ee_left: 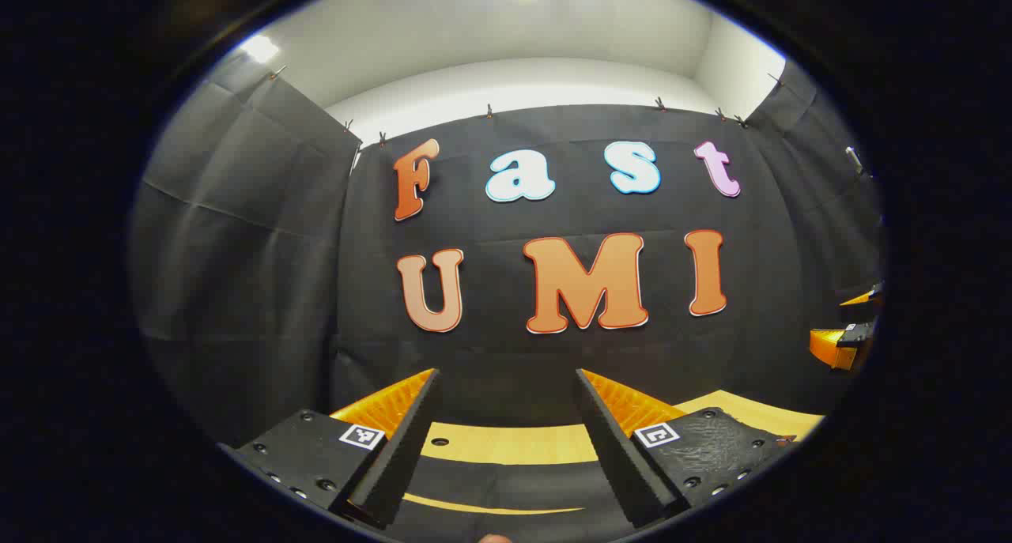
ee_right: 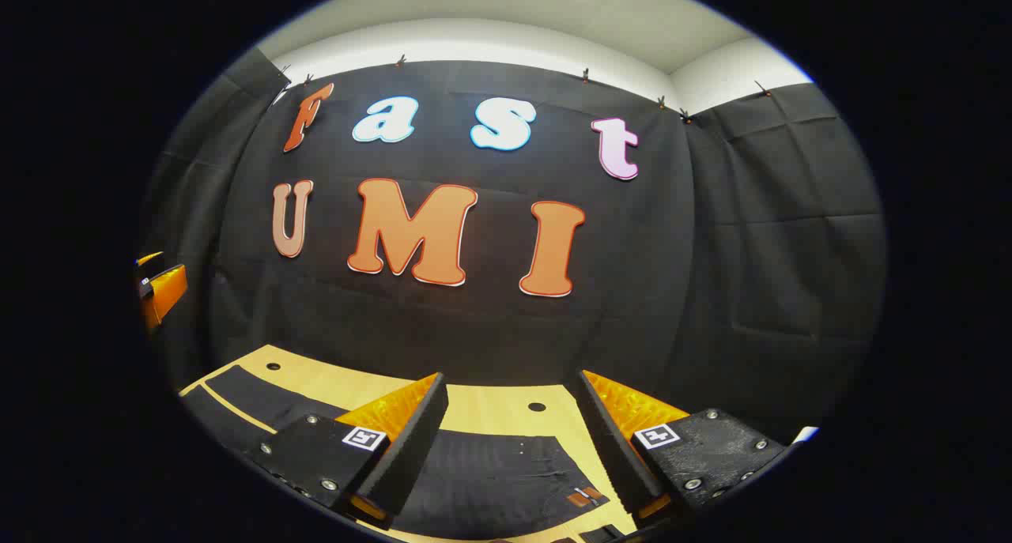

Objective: Grasp the waist and the cuffs of the jeans and fold them to make the two legs overlap; first hold the waist and fold one-third of the jeans toward the cuffs, then hold the cuffs and fold the remaining one-third in the same direction to finish folding.

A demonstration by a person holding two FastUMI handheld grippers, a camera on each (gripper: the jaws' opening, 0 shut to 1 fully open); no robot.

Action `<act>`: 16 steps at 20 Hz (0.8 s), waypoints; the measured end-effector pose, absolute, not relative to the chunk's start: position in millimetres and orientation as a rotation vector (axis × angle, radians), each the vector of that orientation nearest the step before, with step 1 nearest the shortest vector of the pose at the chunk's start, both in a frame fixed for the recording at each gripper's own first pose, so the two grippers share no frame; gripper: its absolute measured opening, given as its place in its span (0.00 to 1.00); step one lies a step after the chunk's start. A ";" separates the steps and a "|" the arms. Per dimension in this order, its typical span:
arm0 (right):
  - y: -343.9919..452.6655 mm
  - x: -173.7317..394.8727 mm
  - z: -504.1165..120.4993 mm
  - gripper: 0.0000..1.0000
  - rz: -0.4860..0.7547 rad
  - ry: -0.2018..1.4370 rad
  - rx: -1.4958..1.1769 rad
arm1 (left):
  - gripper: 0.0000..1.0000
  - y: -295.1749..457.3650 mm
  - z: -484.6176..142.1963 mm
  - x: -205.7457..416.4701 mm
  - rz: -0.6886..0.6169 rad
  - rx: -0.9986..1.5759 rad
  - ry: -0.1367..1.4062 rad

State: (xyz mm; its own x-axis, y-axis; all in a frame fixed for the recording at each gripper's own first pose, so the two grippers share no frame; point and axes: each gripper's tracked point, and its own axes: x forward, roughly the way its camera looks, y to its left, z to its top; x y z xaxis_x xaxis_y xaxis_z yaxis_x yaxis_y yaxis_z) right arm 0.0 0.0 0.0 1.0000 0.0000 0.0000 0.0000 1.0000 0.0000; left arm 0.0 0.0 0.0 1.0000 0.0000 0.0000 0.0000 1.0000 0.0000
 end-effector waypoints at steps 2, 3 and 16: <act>13.3 12.0 8.8 0.94 0.028 -0.001 0.018 | 1.00 7.1 6.8 14.2 0.015 -0.016 0.013; 17.8 15.8 17.3 0.98 0.035 -0.010 0.025 | 1.00 10.5 12.0 23.8 0.020 -0.025 0.021; 9.1 59.5 -22.4 0.98 0.098 0.074 0.016 | 0.96 5.6 -23.8 63.0 0.023 0.000 0.085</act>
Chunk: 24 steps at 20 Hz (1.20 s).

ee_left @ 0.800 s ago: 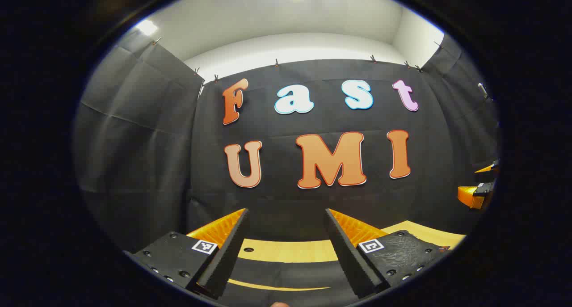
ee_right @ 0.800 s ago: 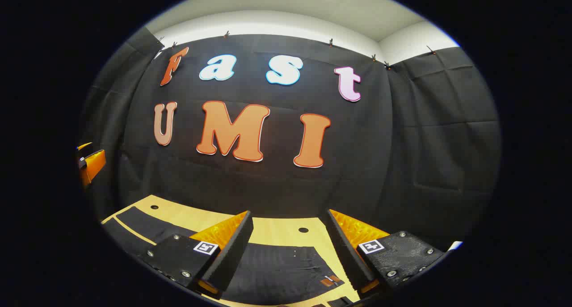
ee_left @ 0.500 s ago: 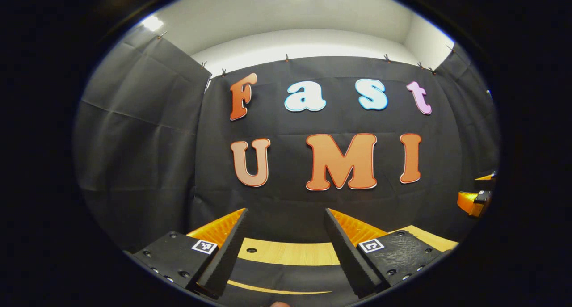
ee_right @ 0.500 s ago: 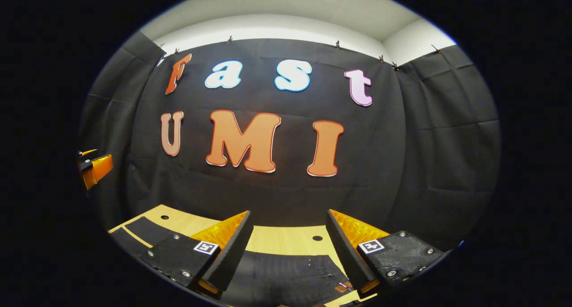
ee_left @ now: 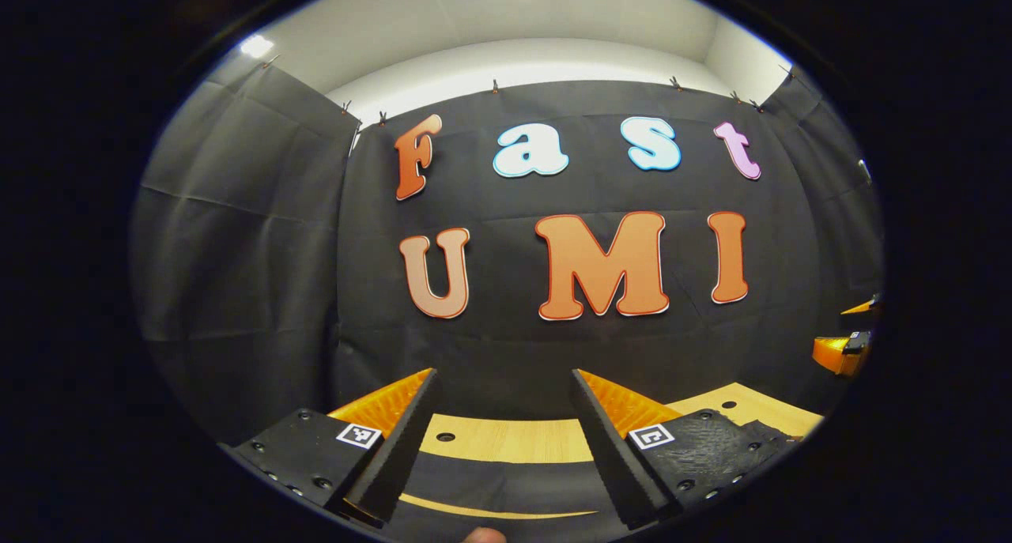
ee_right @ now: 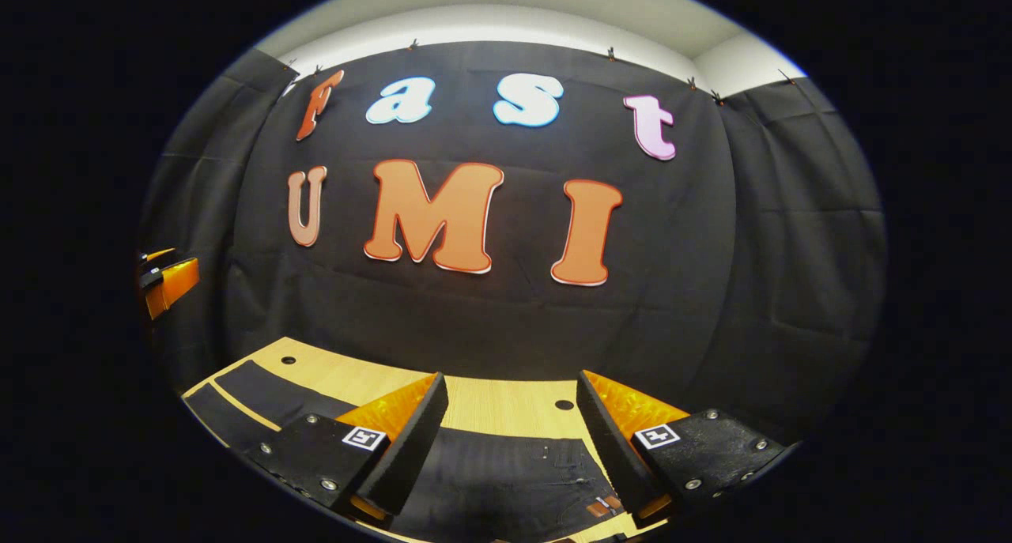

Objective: Grasp the waist and the cuffs of the jeans and fold them to make the two legs overlap; first hold the waist and fold one-third of the jeans toward the cuffs, then hold the cuffs and fold the remaining one-third in the same direction to finish folding.

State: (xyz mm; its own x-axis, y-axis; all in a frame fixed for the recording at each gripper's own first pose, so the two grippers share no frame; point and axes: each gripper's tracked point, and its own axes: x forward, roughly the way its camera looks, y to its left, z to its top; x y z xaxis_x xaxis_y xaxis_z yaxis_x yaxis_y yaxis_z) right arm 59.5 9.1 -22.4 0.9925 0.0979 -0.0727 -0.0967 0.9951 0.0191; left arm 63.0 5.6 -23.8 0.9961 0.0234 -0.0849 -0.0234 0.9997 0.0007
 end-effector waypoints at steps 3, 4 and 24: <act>-8.2 72.1 -50.2 0.98 0.077 0.146 0.023 | 1.00 12.0 -53.4 67.7 0.052 0.006 0.181; -12.6 73.6 -62.5 0.98 0.070 0.183 0.033 | 0.99 23.5 -66.3 71.9 0.080 0.001 0.224; -84.9 56.9 -279.8 0.98 -0.045 0.908 0.367 | 0.99 227.0 -354.5 0.3 0.662 -0.405 1.081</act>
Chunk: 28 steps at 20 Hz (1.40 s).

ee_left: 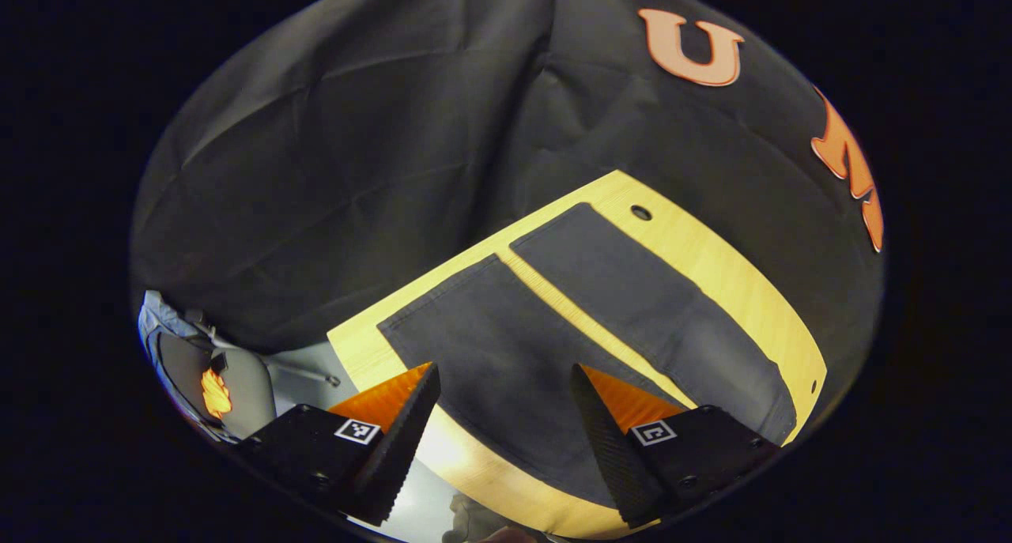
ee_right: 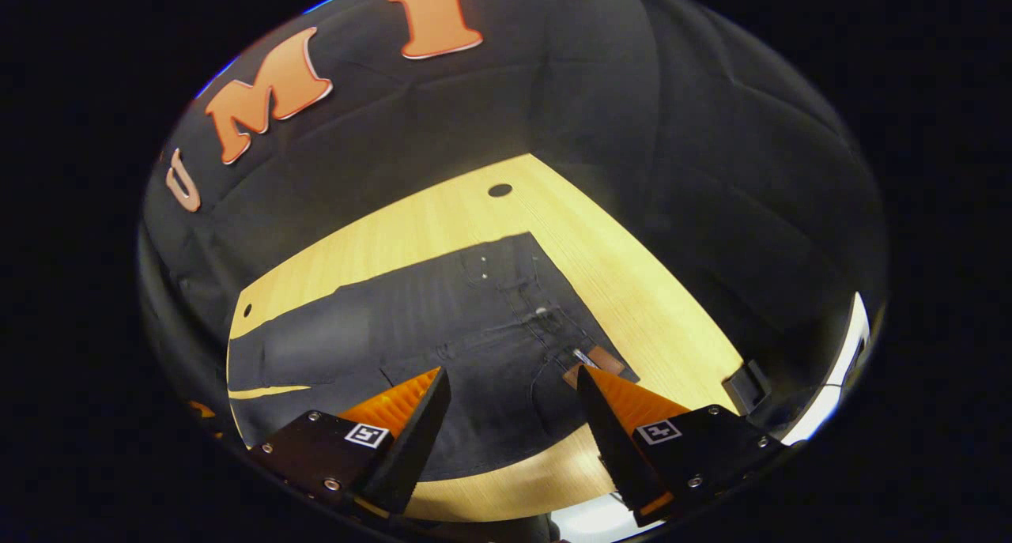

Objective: Grasp the waist and the cuffs of the jeans and fold them to make the two legs overlap; first hold the waist and fold one-third of the jeans toward the cuffs, then hold the cuffs and fold the remaining one-third in the same direction to finish folding.

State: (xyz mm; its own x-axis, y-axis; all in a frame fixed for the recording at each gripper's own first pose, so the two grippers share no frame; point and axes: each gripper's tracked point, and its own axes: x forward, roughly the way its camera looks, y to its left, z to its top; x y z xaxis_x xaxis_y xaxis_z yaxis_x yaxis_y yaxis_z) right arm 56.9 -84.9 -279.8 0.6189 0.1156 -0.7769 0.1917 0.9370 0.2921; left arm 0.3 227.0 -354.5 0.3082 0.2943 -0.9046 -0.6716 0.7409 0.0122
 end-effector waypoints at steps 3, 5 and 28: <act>-95.2 52.7 -300.9 0.97 -0.079 0.979 0.425 | 0.99 235.9 -370.2 -11.5 0.702 -0.430 1.134; -102.3 49.4 -315.9 0.98 -0.097 1.025 0.465 | 0.99 241.1 -375.0 -12.6 0.730 -0.449 1.166; -101.6 23.1 -413.0 0.90 -0.360 1.397 0.673 | 0.99 318.2 -482.1 -39.3 0.863 -0.728 1.502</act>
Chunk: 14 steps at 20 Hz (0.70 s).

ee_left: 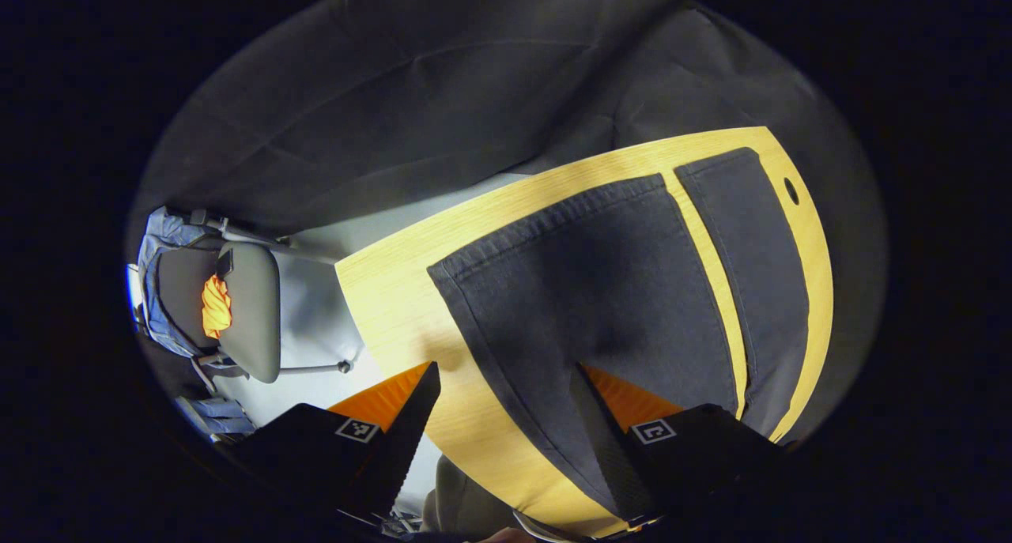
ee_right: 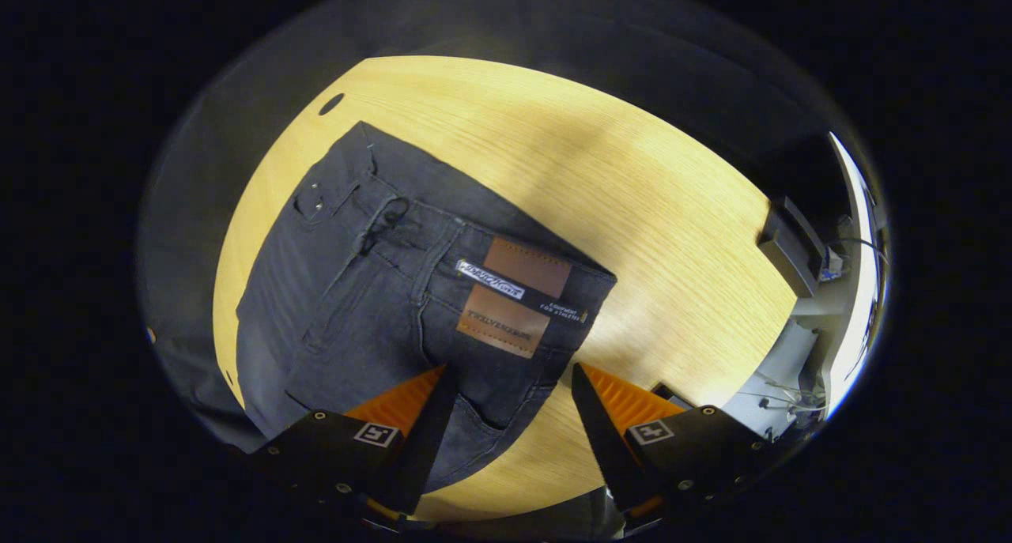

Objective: Grasp the waist and the cuffs of the jeans and fold them to make the two legs overlap; first hold the waist and fold one-third of the jeans toward the cuffs, then hold the cuffs and fold the remaining one-third in the same direction to finish folding.

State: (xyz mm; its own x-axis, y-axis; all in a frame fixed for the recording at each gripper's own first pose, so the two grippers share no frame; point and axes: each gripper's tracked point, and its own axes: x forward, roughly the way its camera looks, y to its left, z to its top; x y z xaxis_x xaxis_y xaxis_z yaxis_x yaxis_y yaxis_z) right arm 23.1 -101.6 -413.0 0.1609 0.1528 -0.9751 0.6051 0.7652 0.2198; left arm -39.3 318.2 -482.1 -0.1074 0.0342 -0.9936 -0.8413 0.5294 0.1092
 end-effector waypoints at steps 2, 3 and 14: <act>-102.7 24.4 -414.5 0.80 -0.399 1.430 0.683 | 0.99 323.7 -493.9 -37.2 0.864 -0.742 1.515; -102.9 24.3 -414.7 0.78 -0.399 1.445 0.670 | 0.99 328.8 -497.4 -38.3 0.864 -0.732 1.524; -105.8 27.5 -417.2 0.33 -0.417 1.378 0.556 | 0.81 335.2 -498.4 -21.8 0.795 -0.636 1.490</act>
